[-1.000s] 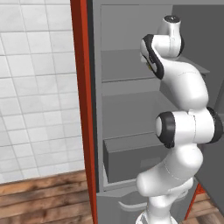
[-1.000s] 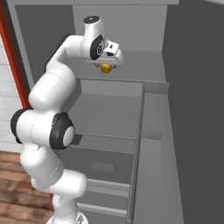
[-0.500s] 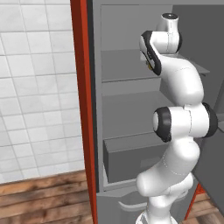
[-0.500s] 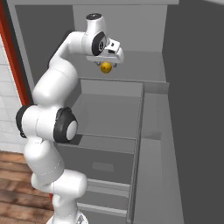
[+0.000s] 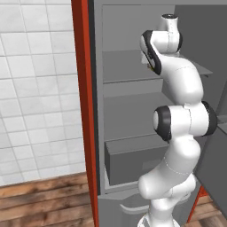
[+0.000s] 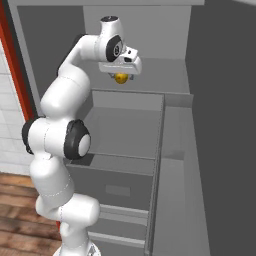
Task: Retrieve a lemon from the fridge and place it on the cutting board with the fish.
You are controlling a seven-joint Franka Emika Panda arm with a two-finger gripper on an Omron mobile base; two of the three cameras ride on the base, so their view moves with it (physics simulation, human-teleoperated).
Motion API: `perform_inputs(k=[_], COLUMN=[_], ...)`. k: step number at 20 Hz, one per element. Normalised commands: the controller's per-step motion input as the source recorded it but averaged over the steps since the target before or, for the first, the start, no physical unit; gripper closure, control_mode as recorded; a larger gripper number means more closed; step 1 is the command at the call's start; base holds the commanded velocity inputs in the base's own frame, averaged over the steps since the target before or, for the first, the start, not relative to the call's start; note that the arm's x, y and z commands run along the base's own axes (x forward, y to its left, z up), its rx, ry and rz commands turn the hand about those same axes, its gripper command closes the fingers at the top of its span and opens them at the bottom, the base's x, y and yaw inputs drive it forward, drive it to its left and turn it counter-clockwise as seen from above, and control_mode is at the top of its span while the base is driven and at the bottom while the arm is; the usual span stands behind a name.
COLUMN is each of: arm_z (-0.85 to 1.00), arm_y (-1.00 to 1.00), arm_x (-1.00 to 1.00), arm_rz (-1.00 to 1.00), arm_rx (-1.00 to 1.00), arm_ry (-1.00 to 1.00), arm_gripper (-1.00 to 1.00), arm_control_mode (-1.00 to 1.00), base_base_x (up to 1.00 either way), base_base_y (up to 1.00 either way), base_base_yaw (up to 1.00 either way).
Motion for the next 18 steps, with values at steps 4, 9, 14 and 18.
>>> perform_inputs(k=[4, 9, 14, 18], arm_z=[-0.17, -0.27, -0.21, -0.09], arm_y=[0.0, 0.0, 0.0, 0.02], arm_x=[0.0, 0.0, 0.0, 0.0], arm_rz=[0.0, 0.0, 0.0, 0.0], arm_rx=[0.01, 0.03, 0.03, 0.01], arm_ry=[0.0, 0.0, 0.0, 0.0], arm_gripper=[-1.0, -1.0, 1.0, 1.0], arm_control_mode=[-1.0, -1.0, -1.0, -1.0], base_base_x=[0.0, 0.0, 0.0, 0.0], base_base_y=[0.0, 0.0, 0.0, 0.0], base_base_yaw=[0.0, 0.0, 0.0, 0.0])
